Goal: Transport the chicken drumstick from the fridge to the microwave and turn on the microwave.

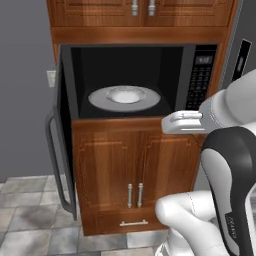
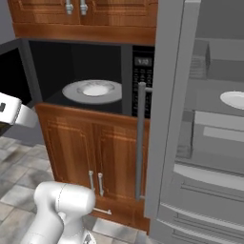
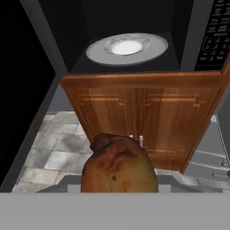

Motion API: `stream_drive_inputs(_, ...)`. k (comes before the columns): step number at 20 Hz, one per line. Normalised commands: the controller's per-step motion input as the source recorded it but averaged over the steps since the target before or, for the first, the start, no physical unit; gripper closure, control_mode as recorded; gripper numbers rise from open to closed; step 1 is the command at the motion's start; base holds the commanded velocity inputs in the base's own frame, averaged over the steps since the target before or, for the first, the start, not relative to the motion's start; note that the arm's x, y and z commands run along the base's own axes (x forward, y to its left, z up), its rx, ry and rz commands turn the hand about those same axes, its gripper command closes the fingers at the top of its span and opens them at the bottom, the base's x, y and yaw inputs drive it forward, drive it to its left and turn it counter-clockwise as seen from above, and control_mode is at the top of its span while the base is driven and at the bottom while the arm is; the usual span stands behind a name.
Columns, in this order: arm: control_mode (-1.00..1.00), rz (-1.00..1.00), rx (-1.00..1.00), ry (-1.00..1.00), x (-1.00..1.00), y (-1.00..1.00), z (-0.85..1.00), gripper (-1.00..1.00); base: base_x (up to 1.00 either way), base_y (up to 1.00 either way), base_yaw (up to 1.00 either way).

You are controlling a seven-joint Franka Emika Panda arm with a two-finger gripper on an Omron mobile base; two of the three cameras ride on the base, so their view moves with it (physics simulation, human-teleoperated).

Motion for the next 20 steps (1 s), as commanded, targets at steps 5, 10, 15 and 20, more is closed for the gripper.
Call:
stream_drive_inputs(5,1.0,0.0,0.0,0.0,0.0,0.0,0.0,1.0,0.35,0.23,0.0)
stream_drive_inputs(10,1.0,0.0,0.0,0.0,0.0,0.0,0.0,1.0,0.27,0.21,0.0)
stream_drive_inputs(15,1.0,0.0,0.0,0.0,0.0,0.0,0.0,1.0,0.15,0.3,-0.1)
stream_drive_inputs(20,1.0,0.0,0.0,0.0,0.0,0.0,0.0,1.0,0.27,0.41,-0.11)
